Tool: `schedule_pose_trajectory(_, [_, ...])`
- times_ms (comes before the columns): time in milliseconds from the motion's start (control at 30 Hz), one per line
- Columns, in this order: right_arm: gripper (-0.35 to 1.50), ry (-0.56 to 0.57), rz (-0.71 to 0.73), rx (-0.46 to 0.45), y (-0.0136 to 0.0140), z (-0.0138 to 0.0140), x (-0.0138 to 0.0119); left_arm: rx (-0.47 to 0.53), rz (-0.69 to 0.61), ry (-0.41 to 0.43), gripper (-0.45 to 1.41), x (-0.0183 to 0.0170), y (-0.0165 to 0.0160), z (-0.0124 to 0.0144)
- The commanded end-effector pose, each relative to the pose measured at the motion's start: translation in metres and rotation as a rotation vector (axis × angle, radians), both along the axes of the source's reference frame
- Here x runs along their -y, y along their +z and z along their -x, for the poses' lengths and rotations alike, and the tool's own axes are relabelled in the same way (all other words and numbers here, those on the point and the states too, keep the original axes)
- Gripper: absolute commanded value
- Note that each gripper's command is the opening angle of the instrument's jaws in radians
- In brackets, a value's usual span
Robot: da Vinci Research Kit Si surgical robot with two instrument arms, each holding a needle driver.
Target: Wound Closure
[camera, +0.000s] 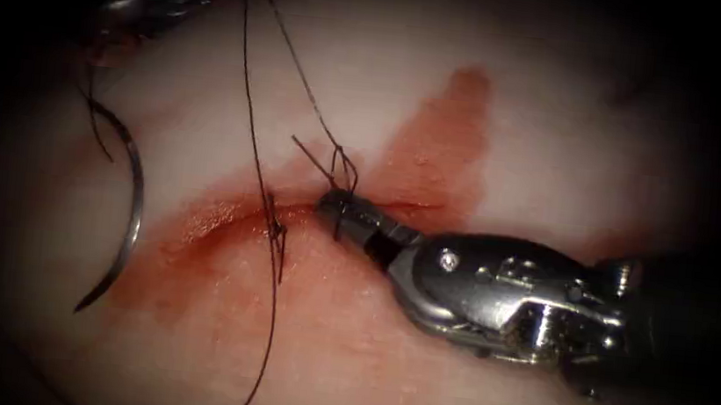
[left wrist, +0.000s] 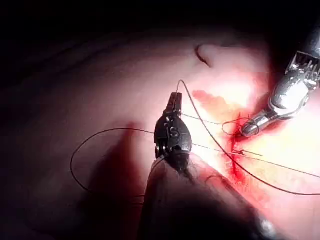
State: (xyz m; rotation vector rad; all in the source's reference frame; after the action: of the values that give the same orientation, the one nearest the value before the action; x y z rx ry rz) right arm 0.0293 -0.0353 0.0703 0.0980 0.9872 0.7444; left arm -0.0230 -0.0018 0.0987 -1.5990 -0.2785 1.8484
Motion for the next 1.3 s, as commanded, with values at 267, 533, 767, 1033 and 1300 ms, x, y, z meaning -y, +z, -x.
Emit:
schedule_pose_trajectory(267, [-0.35, -0.074, -0.04, -0.031, -0.0012, 0.0022, 0.0034, -0.018, 0.018, -0.011, -0.45, -0.0023, 0.0006, 0.0012])
schedule_pose_trajectory(533, [-0.35, -0.467, 0.227, -0.063, -0.0008, 0.0012, 0.004, -0.032, 0.022, -0.014, -0.45, -0.0033, 0.001, 0.0018])
schedule_pose_trajectory(767, [-0.35, -0.61, 0.338, -0.068, -0.0002, 0.0, 0.0045, -0.048, 0.04, -0.008, -0.45, -0.0046, 0.0012, 0.0017])
schedule_pose_trajectory(1033, [-0.35, -0.622, 0.305, -0.067, -0.0003, 0.0001, 0.0063, -0.116, 0.092, 0.018, -0.45, -0.0052, 0.0013, 0.0016])
schedule_pose_trajectory(1300, [-0.35, -0.645, 0.264, -0.076, -0.0015, -0.0005, 0.0098, -0.235, 0.183, 0.035, -0.45, -0.0064, 0.0006, 0.002])
